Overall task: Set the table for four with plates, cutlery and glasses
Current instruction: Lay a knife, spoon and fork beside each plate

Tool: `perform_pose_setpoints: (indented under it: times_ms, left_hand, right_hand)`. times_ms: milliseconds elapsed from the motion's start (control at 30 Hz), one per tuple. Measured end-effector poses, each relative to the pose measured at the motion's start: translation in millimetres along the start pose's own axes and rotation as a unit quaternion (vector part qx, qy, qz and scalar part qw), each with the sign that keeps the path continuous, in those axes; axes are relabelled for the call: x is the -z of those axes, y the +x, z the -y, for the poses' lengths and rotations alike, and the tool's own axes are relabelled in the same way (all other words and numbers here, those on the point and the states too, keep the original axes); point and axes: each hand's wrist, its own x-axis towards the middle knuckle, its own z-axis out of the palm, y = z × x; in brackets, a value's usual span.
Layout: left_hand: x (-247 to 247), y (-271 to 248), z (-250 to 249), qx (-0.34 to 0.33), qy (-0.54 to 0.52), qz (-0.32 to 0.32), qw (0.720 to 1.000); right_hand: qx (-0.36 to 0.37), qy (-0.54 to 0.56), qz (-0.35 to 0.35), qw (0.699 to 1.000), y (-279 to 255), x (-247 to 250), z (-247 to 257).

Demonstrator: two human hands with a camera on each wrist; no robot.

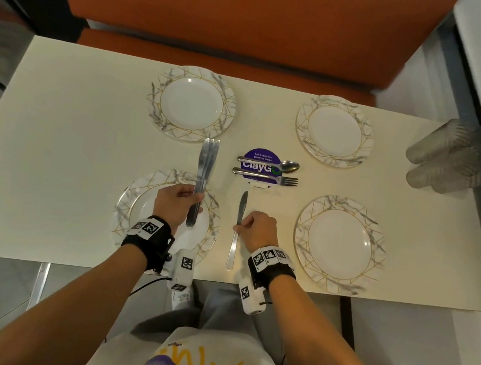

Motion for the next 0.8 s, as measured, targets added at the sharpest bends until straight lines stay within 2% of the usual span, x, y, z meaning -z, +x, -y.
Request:
perform_pose_setpoints:
  times_ms: [67,167,267,367,800]
  left_hand:
    - [0,2,-4,-0.002,-0.005,0.000,1.000]
    - [0,1,-5,-0.001,-0.009,0.000,1.000]
    - [1,1,-7,-0.002,-0.012,-0.002,1.000]
    - [2,1,-7,-0.002,-0.015,0.002,1.000]
    - [1,4,-4,-0.009,-0.001,0.005,1.000]
  right_hand:
    - [0.032,-0.010,-0.019,0.999,0,0,-2]
    - [0.135,-0.105,-0.079,0.982,-4,0,-9]
    - [0.197,-0.198,-0.064,0.958,-7,3,-13]
    - [0.209,-0.227,-0.029,0.951,-9,1,-16]
    - [0.237,-0.241,-0.015,0.941,-17,-13,-3]
